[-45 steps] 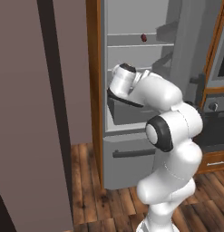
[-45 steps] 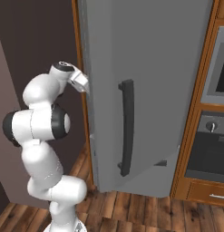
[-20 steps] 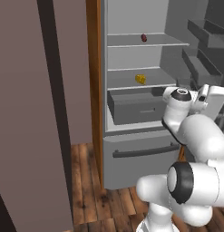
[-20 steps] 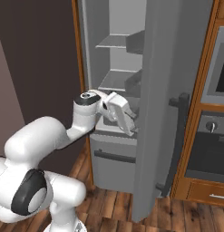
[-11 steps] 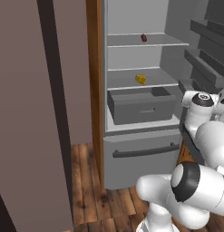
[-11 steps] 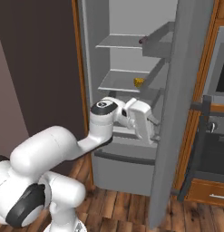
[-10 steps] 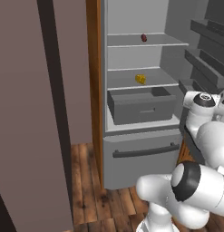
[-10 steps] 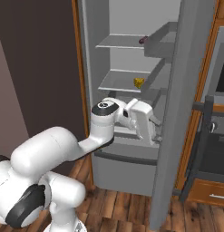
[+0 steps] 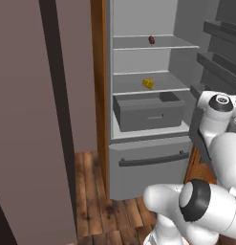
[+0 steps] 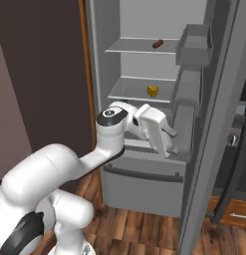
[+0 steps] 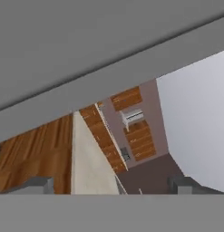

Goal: Retrieve the sausage and cheese from the fridge and place them on the cutting board on the counter.

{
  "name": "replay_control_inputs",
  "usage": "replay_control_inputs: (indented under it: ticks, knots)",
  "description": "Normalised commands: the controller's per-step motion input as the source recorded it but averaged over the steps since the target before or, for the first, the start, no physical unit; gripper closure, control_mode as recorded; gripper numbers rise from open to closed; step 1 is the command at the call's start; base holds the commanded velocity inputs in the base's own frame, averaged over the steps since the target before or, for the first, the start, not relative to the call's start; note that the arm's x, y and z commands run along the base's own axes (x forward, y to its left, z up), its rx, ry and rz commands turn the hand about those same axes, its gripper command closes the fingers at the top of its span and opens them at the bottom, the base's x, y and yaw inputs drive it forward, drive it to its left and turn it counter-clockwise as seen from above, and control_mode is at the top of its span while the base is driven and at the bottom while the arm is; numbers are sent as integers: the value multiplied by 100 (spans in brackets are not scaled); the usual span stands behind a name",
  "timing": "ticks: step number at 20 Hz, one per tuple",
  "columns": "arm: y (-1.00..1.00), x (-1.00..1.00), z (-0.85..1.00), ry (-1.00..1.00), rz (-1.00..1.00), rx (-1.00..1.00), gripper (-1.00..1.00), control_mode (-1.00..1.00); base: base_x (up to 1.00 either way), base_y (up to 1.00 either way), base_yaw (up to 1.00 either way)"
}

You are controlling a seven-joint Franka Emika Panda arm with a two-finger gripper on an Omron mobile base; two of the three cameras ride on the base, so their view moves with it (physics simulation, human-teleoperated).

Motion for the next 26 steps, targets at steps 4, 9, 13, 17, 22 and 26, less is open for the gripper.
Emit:
replay_control_inputs:
  ticks: [4,9,13,17,22,26]
  knots:
    - [69,-48,56,-23,-7,0,-100,-100,0,0,0]
    - [88,-21,8,-44,-3,20,-100,-100,0,0,0]
    - [70,-4,1,-58,2,32,-100,-100,0,0,0]
    - [43,14,13,-49,23,27,-100,-100,0,0,0]
    - [21,62,1,-21,47,19,-100,-100,0,0,0]
    - [0,78,0,-1,61,16,-100,-100,0,0,0]
